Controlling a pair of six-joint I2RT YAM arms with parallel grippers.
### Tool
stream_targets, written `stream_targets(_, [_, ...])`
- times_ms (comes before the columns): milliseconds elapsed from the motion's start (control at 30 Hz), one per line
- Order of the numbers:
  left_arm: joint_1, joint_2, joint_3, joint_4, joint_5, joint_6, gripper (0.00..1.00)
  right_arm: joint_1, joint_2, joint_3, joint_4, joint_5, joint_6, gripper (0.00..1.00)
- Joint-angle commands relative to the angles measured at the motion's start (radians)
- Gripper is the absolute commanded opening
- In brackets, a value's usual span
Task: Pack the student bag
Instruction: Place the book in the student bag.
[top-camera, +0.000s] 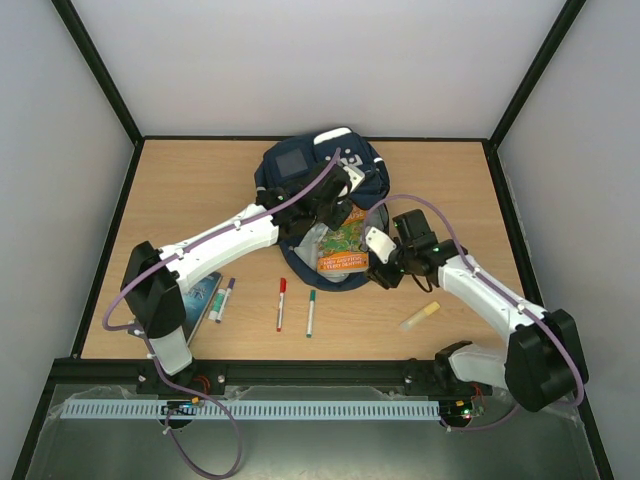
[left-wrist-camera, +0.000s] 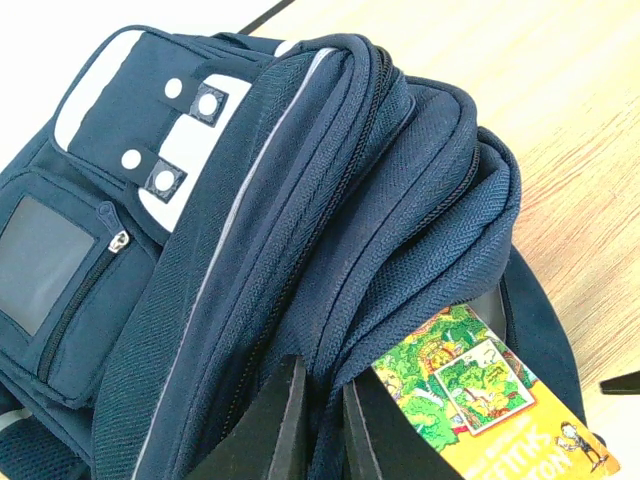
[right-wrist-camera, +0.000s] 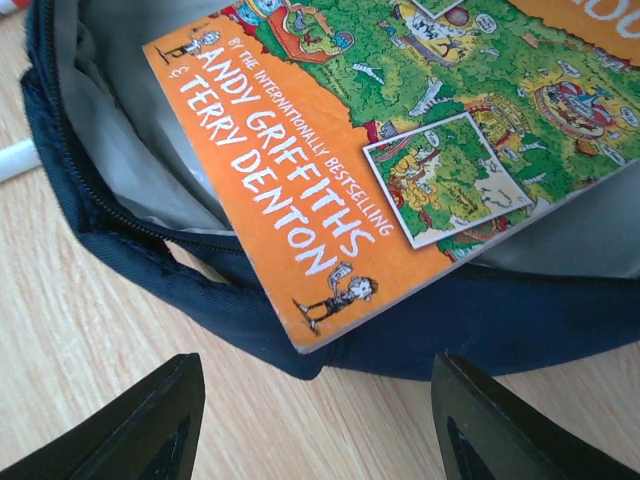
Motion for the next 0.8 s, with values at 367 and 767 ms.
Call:
stream_targets(367, [0.009, -0.073, 0.009, 0.106, 0.024, -0.004, 0.02, 0.068, 0.111, -0.016, 0.139, 0.207, -0.014, 0.55])
stream_targets(767, [0.011, -0.079, 0.005, 0.105, 0.024, 0.006, 0.02, 0.068, 0.21, 0.047, 0.348, 0.313, 0.112, 0.46])
